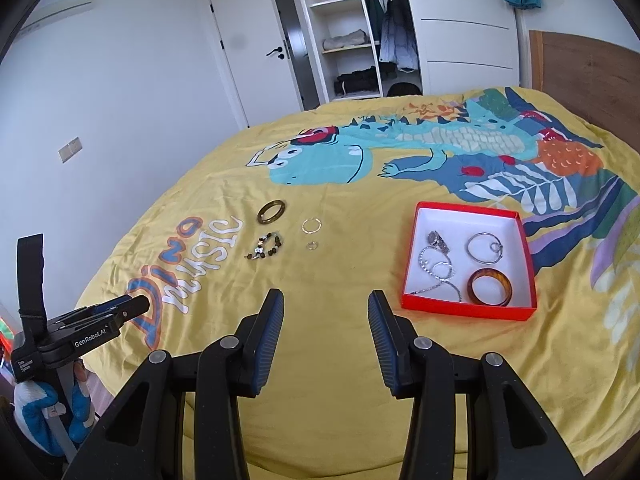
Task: Organize jewelry
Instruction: 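Move both open tools back toward the remaining jewelry on the bedspread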
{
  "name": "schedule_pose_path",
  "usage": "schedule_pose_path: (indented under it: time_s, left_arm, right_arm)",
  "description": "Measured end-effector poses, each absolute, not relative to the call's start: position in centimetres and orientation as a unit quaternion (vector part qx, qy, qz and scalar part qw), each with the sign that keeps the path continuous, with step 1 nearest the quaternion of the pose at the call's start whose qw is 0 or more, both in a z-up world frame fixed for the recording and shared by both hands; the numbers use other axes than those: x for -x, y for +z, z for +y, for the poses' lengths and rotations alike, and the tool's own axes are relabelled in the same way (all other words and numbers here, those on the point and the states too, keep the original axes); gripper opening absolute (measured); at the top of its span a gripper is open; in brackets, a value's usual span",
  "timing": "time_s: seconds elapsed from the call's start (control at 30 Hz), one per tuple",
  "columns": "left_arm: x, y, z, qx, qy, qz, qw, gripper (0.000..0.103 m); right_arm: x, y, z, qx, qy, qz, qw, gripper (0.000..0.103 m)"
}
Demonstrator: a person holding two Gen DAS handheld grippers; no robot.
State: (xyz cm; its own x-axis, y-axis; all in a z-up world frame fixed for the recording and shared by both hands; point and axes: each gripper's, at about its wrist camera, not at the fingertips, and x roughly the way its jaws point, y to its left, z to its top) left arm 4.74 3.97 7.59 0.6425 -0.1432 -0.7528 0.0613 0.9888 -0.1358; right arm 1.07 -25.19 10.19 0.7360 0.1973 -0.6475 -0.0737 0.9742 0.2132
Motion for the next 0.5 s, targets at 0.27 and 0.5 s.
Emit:
schedule_pose_path:
  time_s: [0.27, 0.5]
  left_arm:
    - [-8.4, 4.7, 4.8, 0.055, -0.059, 0.445, 0.892, 0.036]
    - [-14.1, 1.8, 5.2, 0.061, -0.06, 0.47, 0.878, 0.036]
  right_arm:
    - [-5.4, 6.8, -23.7, -0.079, 0.095, 0.39, 0.913, 0.043]
    - [-11.1, 3.1, -22.2, -0.069, 0.117, 0.424, 0.895, 0.043]
